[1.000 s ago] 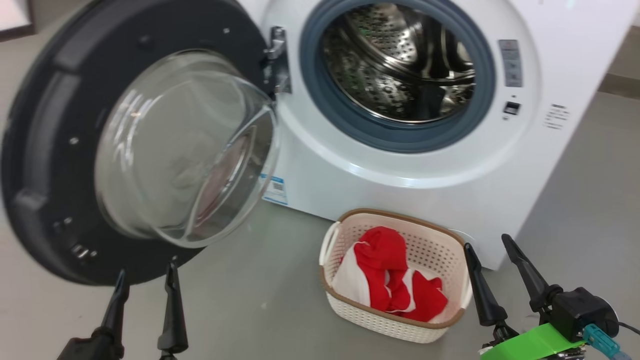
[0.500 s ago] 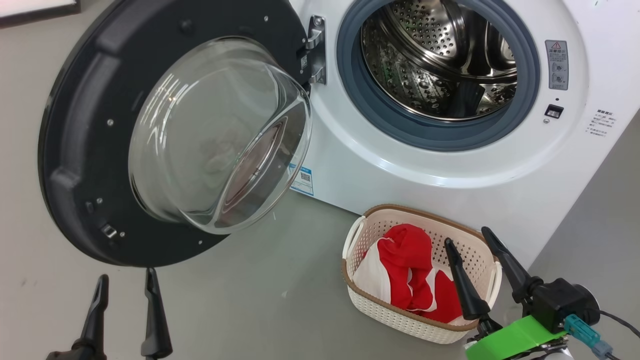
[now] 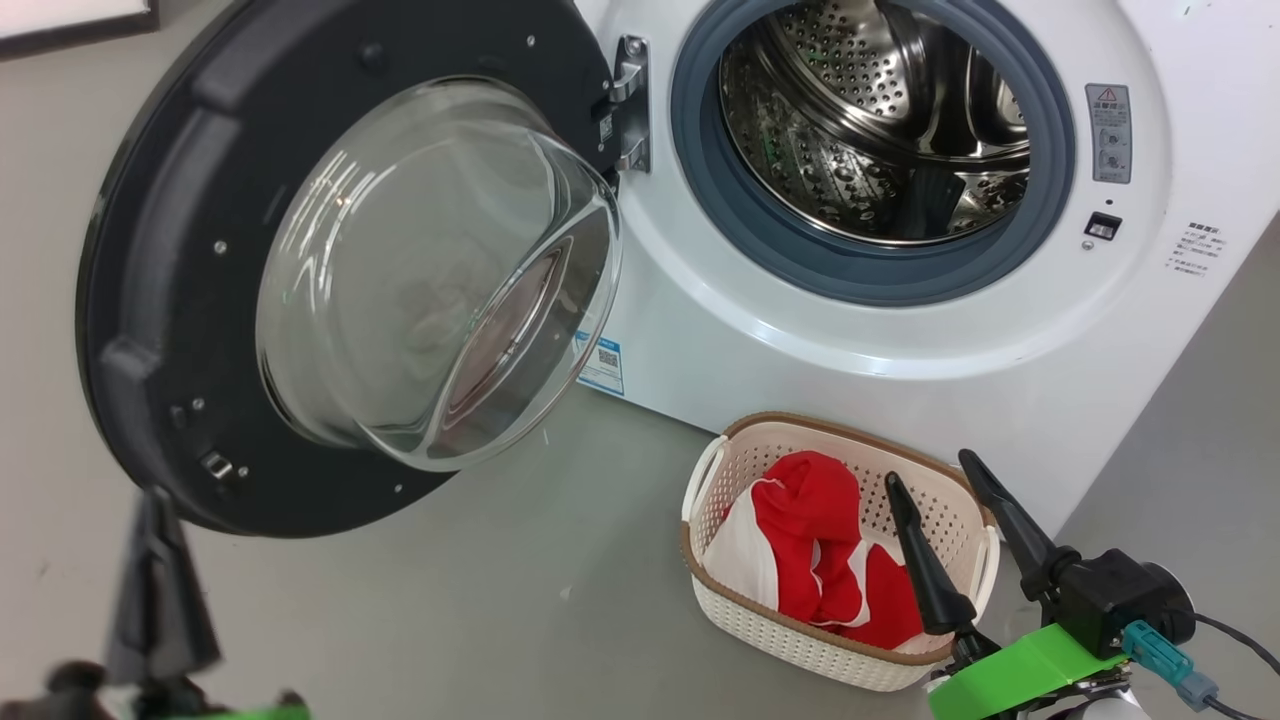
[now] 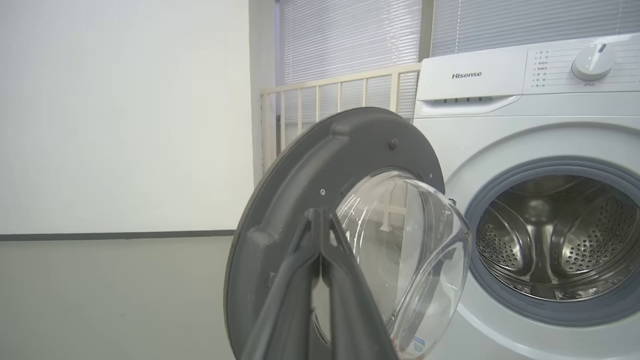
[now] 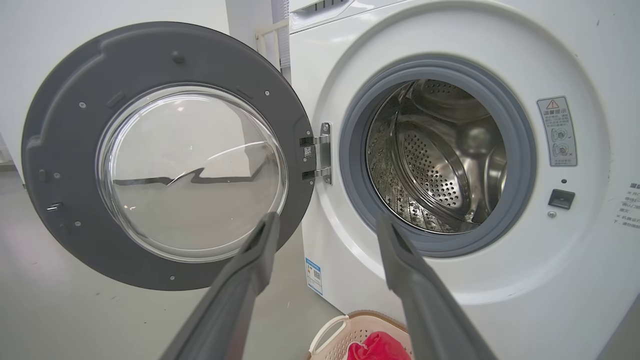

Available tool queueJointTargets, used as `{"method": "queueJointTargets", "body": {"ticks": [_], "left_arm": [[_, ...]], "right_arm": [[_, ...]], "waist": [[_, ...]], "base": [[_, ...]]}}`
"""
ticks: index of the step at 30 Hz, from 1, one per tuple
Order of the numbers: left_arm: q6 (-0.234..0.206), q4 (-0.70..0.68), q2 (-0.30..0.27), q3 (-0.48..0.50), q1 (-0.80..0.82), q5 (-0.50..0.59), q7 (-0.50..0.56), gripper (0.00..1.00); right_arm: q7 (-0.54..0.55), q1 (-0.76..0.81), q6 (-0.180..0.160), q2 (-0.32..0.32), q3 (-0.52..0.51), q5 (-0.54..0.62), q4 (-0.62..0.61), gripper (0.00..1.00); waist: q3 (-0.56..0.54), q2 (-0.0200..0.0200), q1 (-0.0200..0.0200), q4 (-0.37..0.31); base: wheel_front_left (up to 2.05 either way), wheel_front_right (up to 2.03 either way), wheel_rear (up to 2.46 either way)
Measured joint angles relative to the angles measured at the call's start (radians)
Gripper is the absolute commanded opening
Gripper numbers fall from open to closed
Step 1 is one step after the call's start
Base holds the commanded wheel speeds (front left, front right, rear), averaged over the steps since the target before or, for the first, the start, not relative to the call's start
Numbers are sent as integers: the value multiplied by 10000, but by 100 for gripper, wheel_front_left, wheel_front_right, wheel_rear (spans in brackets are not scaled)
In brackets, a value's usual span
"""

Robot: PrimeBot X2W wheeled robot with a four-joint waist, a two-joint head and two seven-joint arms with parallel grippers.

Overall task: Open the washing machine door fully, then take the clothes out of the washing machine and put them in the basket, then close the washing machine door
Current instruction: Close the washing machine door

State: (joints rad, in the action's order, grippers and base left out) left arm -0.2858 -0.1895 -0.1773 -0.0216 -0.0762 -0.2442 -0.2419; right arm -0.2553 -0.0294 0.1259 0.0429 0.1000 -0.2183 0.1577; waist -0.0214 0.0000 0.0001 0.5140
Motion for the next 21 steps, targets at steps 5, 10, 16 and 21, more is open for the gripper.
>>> {"method": "queueJointTargets", "body": {"ticks": [5, 10, 16, 21], "left_arm": [[23, 36, -100, 897, 946, -242, -119, 0], [516, 368, -104, 2038, 2159, -796, -150, 0], [1887, 2583, 159, 3553, 4228, -2000, -151, 0], [2541, 4863, 46, 4282, 5670, -2688, -151, 0]], "right_arm": [[0, 7, 0, 0, -38, 0, 6, 100], [4, 67, 0, 0, -190, 2, -8, 100], [92, 93, 0, -4, -261, 2, -79, 100], [104, 138, 0, -4, -265, 2, -92, 100]], "waist": [[-100, 0, 0, -74], [-203, 0, -1, -176], [-308, 0, -1, -308], [-402, 0, 0, -392]], "base": [[0, 0, 0], [0, 0, 0], [0, 0, 0], [0, 0, 0]]}}
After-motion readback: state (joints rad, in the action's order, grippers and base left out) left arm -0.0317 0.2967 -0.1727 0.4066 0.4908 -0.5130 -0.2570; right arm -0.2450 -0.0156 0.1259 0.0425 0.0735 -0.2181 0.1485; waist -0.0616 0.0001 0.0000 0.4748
